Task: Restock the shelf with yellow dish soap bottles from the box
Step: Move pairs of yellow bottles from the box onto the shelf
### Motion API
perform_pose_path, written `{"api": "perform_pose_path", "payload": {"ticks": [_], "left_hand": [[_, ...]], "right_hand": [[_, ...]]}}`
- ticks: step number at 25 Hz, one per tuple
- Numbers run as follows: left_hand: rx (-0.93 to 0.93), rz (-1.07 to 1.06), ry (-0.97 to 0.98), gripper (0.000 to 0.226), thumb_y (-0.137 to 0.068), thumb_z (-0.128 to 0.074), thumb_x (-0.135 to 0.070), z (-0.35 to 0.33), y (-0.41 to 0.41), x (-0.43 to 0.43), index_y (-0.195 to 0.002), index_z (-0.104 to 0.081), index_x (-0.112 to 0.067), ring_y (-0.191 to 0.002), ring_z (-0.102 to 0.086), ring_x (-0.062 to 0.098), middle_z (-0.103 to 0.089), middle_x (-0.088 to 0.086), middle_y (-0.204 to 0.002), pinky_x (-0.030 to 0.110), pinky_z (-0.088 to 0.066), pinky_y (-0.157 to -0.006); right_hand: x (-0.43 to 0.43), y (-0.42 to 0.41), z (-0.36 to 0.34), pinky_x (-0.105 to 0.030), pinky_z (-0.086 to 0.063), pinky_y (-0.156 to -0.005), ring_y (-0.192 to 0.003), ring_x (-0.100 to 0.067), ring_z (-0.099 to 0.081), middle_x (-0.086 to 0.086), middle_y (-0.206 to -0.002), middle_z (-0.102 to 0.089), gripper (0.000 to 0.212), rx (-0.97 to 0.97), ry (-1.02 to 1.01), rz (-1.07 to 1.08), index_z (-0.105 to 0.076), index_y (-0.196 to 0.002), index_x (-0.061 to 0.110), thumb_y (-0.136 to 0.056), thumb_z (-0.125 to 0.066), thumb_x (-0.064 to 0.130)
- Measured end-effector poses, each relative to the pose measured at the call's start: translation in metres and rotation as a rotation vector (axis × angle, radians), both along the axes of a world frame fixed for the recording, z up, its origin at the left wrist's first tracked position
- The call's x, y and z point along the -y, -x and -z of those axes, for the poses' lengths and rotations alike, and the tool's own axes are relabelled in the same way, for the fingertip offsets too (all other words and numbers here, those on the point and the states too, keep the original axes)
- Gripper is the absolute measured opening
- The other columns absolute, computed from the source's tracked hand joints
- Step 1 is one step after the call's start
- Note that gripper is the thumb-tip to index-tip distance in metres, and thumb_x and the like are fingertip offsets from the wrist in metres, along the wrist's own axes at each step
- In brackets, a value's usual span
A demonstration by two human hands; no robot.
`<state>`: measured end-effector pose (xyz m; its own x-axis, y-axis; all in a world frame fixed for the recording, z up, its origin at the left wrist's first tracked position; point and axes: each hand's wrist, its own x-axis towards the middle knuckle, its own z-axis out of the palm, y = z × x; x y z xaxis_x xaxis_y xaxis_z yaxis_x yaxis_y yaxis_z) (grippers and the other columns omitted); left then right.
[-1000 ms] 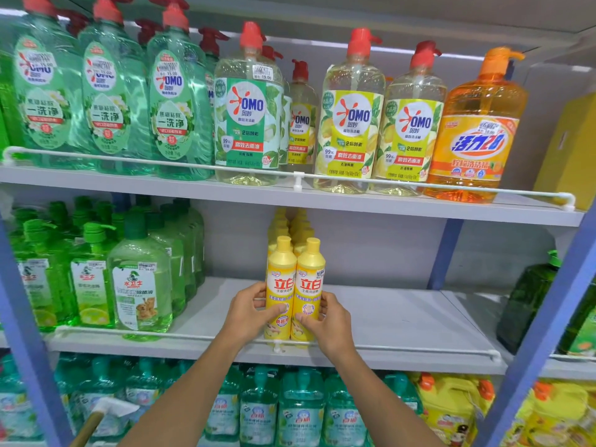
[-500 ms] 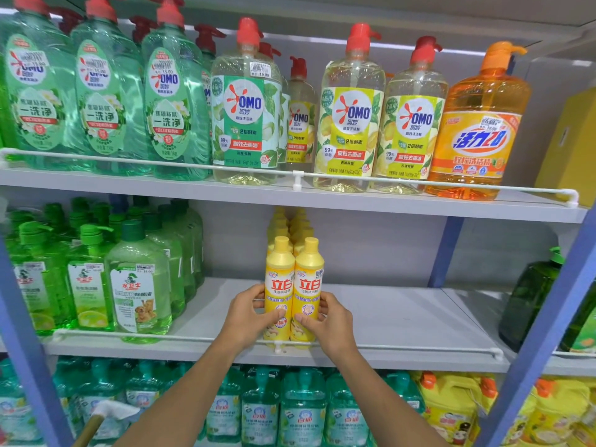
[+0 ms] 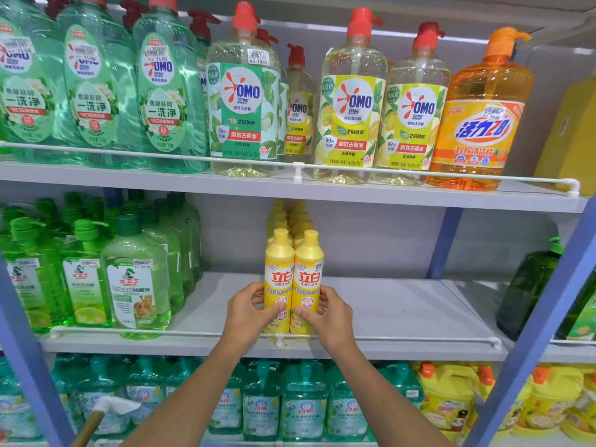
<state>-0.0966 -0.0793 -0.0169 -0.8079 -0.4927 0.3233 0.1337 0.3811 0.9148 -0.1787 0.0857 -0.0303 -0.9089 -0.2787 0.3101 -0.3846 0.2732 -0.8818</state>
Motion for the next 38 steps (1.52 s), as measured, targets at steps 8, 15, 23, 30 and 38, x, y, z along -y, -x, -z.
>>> {"api": "perform_pose_path", "payload": {"ticks": [8, 15, 23, 30, 38], "left_hand": [[-0.013, 0.032, -0.024, 0.051, -0.076, -0.086, -0.018, 0.004, 0.002, 0.003, -0.123, -0.066, -0.016, -0.099, -0.068, 0.004, -0.073, -0.009, -0.108, 0.009, -0.054, -0.068], [0.0, 0.024, -0.016, 0.05, -0.077, -0.086, -0.017, 0.003, 0.002, 0.0, -0.123, -0.066, -0.015, -0.101, -0.068, 0.004, -0.072, -0.008, -0.108, 0.015, -0.057, -0.079], [0.382, -0.06, 0.337, 0.085, -0.08, -0.078, -0.05, -0.015, -0.031, 0.009, -0.148, -0.043, -0.013, -0.128, -0.053, 0.025, -0.055, 0.007, -0.142, 0.042, -0.046, -0.105], [0.727, 0.07, 0.973, 0.097, -0.082, -0.069, -0.058, -0.032, -0.116, -0.042, -0.156, -0.021, -0.016, -0.144, -0.032, 0.029, -0.033, 0.009, -0.158, 0.046, -0.035, -0.115], [0.891, 0.095, 1.041, 0.094, -0.086, -0.06, -0.063, 0.066, -0.215, -0.145, -0.157, -0.018, -0.016, -0.145, -0.03, 0.033, -0.032, 0.014, -0.157, 0.049, -0.03, -0.117]], "right_hand": [[0.003, -0.004, 0.001, -0.006, -0.049, -0.079, -0.096, 0.009, -0.061, 0.013, -0.111, -0.067, 0.062, 0.017, -0.032, 0.058, -0.061, -0.129, 0.018, -0.075, -0.089, 0.027], [0.004, -0.009, -0.006, -0.006, -0.047, -0.08, -0.097, 0.0, -0.064, 0.006, -0.118, -0.07, 0.064, 0.01, -0.086, 0.076, -0.06, -0.13, 0.016, -0.074, -0.09, 0.029], [-0.025, -0.033, -0.036, -0.039, -0.043, -0.109, -0.135, -0.023, -0.049, -0.007, -0.146, -0.052, 0.07, -0.039, -0.368, -0.035, -0.044, -0.145, 0.016, -0.089, -0.071, 0.049], [-0.087, -0.079, -0.043, -0.044, -0.042, -0.109, -0.138, -0.03, -0.04, -0.011, -0.152, -0.043, 0.071, -0.273, -0.912, -0.17, -0.036, -0.15, 0.016, -0.095, -0.055, 0.056], [-0.159, -0.169, 0.053, -0.048, -0.038, -0.114, -0.143, -0.034, -0.035, -0.014, -0.155, -0.038, 0.081, -0.315, -1.144, -0.32, -0.036, -0.152, 0.015, -0.091, -0.054, 0.065]]}}
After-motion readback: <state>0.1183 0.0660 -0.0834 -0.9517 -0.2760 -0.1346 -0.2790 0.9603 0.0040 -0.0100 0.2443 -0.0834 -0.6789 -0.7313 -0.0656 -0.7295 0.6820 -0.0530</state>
